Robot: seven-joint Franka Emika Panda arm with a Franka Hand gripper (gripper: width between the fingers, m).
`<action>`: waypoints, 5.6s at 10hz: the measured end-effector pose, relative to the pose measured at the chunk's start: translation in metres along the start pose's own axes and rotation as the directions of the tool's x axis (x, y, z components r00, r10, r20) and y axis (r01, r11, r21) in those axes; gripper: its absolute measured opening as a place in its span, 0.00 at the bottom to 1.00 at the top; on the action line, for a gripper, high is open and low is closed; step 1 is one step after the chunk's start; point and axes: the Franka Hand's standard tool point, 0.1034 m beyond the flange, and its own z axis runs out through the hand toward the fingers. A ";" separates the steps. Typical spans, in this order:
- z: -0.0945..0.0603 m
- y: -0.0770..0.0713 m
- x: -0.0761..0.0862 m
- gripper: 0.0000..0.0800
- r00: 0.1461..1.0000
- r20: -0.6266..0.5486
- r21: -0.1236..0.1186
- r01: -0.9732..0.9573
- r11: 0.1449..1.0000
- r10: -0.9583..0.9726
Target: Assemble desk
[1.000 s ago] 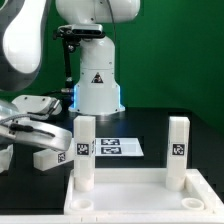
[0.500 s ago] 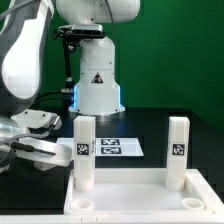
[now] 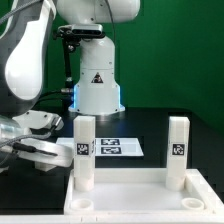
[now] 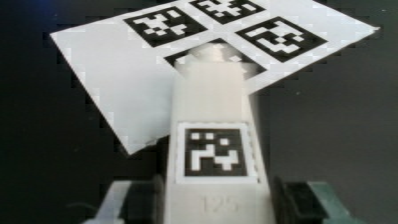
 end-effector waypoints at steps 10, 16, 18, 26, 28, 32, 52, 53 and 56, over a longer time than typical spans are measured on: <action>-0.069 -0.028 -0.051 0.36 0.904 -0.363 -0.043 0.225 0.973 -0.225; -0.165 -0.075 -0.073 0.36 0.615 -0.711 -0.177 0.315 0.933 -0.342; -0.175 -0.081 -0.074 0.36 0.499 -0.799 -0.214 0.284 0.935 -0.335; -0.149 -0.189 -0.121 0.36 0.056 -0.959 -0.252 0.276 0.928 -0.277; -0.130 -0.211 -0.121 0.36 0.043 -0.923 -0.359 0.269 0.894 -0.384; -0.090 -0.269 -0.122 0.36 0.058 -0.890 -0.419 0.281 0.863 -0.451; -0.068 -0.316 -0.079 0.36 -0.049 -0.757 -0.637 0.277 0.720 -0.651; -0.062 -0.318 -0.078 0.36 -0.044 -0.756 -0.637 0.280 0.718 -0.653; -0.057 -0.320 -0.075 0.36 -0.045 -0.751 -0.642 0.281 0.713 -0.659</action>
Offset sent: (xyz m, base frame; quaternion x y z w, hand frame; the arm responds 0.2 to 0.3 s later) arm 0.0179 -0.0139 0.0623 -0.0339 0.0087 -0.0898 0.9953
